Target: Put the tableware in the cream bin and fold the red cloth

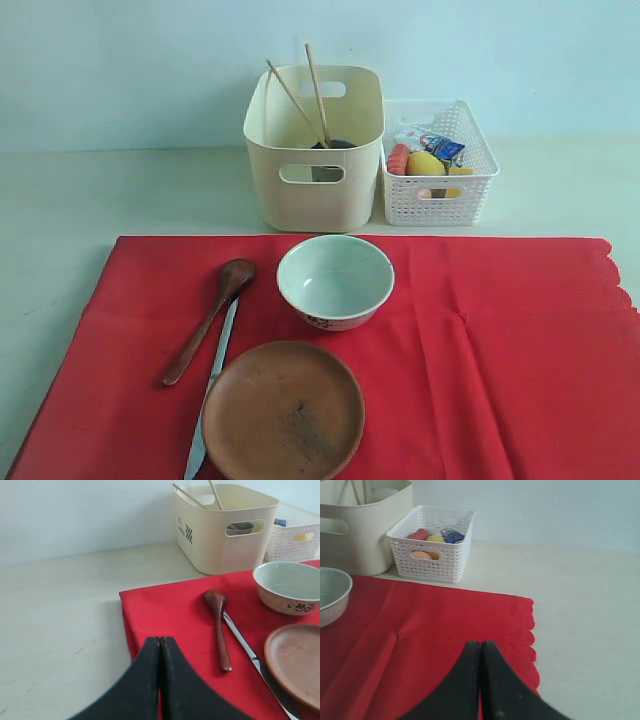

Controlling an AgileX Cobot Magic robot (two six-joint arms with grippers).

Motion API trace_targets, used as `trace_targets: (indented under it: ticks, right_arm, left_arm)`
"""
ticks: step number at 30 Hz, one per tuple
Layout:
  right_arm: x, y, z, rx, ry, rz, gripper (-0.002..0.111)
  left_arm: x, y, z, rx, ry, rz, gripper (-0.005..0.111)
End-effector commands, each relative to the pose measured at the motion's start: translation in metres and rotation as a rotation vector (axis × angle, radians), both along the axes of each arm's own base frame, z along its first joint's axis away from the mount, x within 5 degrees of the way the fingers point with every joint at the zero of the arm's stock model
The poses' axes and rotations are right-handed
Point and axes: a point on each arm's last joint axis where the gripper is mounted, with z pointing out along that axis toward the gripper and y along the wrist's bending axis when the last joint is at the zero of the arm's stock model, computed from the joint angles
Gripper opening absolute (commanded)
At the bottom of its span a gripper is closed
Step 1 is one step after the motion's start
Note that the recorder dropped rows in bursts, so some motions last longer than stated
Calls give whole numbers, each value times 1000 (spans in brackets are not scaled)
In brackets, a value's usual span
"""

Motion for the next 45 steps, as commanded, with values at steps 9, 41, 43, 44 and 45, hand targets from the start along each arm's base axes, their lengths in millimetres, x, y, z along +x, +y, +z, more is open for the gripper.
trace_targets:
  ticks: [9, 41, 43, 44, 45]
  right_arm:
    - [1, -2, -3, -5, -26, -53, 0]
    - [1, -4, -3, 5, -26, -91, 0]
    - [1, -4, -3, 5, -26, -91, 0]
    - [1, -4, -3, 5, -26, -91, 0]
    - [1, -4, -3, 5, -26, -91, 0]
  left_arm:
    - [0, 0, 0, -2, -10, 4, 0]
    - [0, 0, 0, -1, -8, 4, 0]
    - [0, 0, 0, -1, -8, 4, 0]
    - [0, 0, 0, -1, -8, 4, 0]
    - [0, 0, 0, -1, -8, 4, 0]
